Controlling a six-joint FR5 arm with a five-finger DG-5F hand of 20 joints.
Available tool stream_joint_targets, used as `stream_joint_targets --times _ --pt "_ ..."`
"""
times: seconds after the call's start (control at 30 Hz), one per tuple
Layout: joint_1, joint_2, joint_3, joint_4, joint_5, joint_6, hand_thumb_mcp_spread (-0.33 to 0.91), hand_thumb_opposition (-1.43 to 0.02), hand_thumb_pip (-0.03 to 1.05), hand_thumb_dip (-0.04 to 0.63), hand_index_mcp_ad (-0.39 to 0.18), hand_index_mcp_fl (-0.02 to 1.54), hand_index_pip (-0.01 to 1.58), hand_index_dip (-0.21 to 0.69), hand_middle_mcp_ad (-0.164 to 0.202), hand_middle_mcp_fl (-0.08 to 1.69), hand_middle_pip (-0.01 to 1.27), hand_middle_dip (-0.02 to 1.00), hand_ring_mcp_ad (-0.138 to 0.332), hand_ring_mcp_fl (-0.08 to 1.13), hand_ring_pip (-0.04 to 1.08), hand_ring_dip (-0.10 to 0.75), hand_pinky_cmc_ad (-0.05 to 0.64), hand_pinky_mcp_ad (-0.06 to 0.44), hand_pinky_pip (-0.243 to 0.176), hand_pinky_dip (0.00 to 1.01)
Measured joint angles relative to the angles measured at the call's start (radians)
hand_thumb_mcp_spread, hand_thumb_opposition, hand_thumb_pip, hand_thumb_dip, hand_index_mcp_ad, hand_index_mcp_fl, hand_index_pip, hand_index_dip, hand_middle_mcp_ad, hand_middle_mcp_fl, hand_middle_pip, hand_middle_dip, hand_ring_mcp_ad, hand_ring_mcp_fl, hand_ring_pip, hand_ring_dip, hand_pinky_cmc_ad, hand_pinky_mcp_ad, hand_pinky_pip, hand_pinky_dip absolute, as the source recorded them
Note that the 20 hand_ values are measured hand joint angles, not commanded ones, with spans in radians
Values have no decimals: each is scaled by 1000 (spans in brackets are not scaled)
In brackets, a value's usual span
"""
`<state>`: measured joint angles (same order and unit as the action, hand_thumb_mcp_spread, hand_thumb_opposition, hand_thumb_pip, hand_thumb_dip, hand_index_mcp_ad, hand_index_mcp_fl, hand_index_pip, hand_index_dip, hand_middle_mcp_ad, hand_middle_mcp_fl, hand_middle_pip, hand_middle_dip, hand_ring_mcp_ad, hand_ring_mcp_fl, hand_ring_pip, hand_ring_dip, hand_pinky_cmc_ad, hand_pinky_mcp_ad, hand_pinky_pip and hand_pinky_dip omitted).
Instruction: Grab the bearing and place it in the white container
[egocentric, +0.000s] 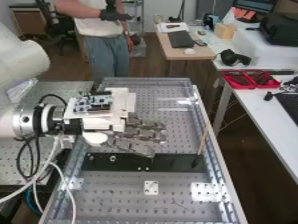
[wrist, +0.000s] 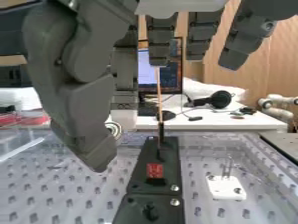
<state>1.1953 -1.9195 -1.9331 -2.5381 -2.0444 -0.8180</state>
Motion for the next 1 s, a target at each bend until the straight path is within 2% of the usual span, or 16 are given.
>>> stream_joint_targets --times 0.13,0.4,0.6,1.0 --pt "21 52 -35 -2 16 -8 443 -995 529 300 -101 356 1489 141 37 2 134 143 145 0 93 51 367 265 -91 180" --pt "127 165 -124 -1 130 -14 443 -995 529 297 -101 354 1489 141 35 2 140 155 147 0 93 51 367 264 -91 180" --pt "258 247 -206 5 279 -7 442 -995 529 300 -101 354 1489 141 28 2 140 155 140 0 93 51 367 276 -91 180" --pt "495 335 -305 15 534 13 442 -995 529 300 -101 354 1489 141 28 2 140 154 138 0 91 51 363 276 -91 180"
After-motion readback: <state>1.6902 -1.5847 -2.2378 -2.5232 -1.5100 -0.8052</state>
